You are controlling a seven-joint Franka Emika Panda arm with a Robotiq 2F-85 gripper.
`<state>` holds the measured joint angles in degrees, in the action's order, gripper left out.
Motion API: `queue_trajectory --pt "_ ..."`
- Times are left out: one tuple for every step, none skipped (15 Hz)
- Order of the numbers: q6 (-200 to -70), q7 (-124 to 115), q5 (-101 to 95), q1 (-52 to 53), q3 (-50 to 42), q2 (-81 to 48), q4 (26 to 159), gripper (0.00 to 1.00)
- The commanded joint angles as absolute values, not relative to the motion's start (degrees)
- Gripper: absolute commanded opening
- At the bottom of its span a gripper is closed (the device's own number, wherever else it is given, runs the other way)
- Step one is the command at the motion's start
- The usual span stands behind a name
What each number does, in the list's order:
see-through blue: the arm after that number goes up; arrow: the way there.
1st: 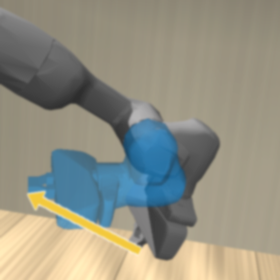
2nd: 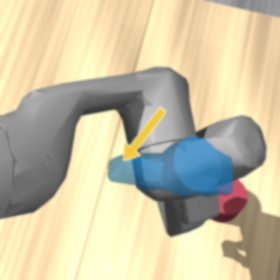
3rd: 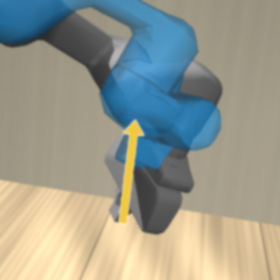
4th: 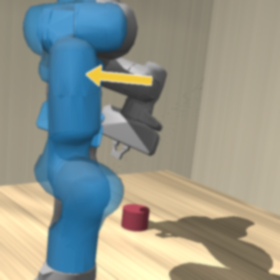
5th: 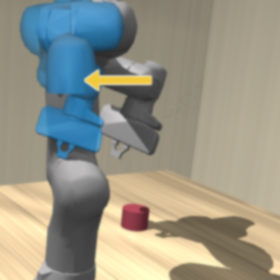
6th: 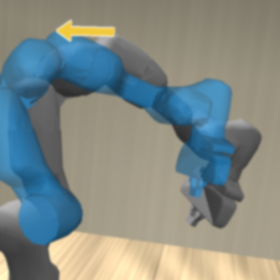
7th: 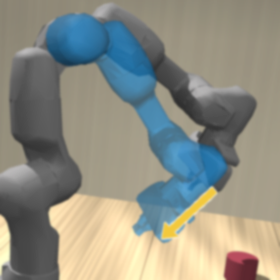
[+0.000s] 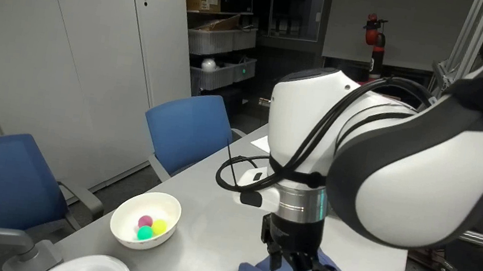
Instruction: Fold the T-sheet on the table
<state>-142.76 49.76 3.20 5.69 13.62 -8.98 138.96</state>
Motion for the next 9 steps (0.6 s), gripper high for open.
queue_trajectory --pt "-143.8 52.2 4.8 6.1 14.3 -14.1 135.2 1.00" --pt "-144.1 51.9 4.2 6.1 14.5 -15.8 134.3 1.00" --pt "-144.9 50.2 2.2 6.4 14.1 -17.1 133.7 1.00" --pt "-144.9 49.9 1.5 6.3 14.0 -18.1 133.1 1.00" --pt "-144.9 49.5 0.4 6.1 13.6 -18.6 133.1 1.00" --pt "-144.4 49.2 -0.2 5.8 13.3 -19.0 133.1 1.00" --pt "-144.2 48.9 -1.0 5.6 12.9 -19.2 133.3 1.00" --pt "-144.2 48.8 -1.7 5.4 12.6 -19.5 133.4 1.00" --pt "-144.5 48.5 -2.2 5.3 12.4 -20.1 133.4 1.00"
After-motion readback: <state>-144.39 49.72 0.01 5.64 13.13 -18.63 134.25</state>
